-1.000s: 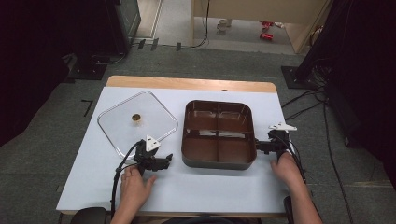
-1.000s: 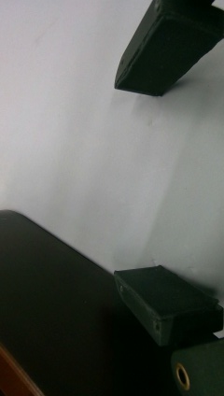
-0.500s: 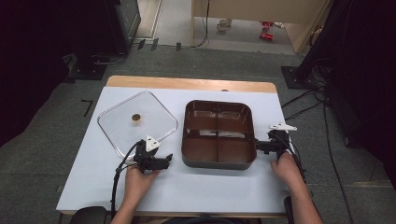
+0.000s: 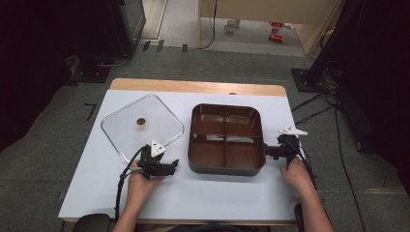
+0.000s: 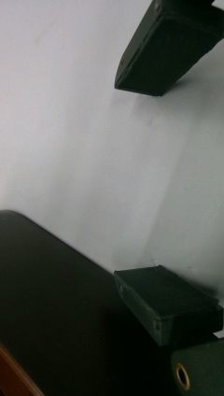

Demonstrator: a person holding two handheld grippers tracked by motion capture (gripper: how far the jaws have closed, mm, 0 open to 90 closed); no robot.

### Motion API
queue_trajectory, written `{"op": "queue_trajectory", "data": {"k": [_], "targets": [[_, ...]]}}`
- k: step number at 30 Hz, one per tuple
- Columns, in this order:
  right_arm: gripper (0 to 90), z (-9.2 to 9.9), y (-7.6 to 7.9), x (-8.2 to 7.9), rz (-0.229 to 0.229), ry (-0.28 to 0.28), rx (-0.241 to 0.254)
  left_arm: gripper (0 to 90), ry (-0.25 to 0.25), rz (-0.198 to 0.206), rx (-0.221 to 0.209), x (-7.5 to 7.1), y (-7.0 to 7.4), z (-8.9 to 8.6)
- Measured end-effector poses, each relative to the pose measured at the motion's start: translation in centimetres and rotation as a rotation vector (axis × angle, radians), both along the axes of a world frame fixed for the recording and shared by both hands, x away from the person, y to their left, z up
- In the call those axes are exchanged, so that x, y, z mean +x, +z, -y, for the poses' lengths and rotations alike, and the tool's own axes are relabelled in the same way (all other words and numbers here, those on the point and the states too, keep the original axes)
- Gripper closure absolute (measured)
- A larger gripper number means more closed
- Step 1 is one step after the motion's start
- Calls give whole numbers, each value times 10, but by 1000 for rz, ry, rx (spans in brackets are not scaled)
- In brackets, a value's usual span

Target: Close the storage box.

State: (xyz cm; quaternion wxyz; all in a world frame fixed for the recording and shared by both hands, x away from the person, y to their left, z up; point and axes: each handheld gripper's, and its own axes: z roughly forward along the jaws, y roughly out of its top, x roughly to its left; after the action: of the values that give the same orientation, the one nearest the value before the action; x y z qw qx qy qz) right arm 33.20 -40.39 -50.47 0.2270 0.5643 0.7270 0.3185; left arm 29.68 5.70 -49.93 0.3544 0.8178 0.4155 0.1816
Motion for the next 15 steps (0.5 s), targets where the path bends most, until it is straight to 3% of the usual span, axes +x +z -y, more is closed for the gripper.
{"op": "queue_trajectory", "data": {"k": [7, 15], "targets": [[77, 0, 0, 0, 0, 0, 0, 173, 10, -7, 4, -1, 1, 1], [77, 0, 0, 0, 0, 0, 0, 216, -3, -64, 41, 2, 8, 3]]}}
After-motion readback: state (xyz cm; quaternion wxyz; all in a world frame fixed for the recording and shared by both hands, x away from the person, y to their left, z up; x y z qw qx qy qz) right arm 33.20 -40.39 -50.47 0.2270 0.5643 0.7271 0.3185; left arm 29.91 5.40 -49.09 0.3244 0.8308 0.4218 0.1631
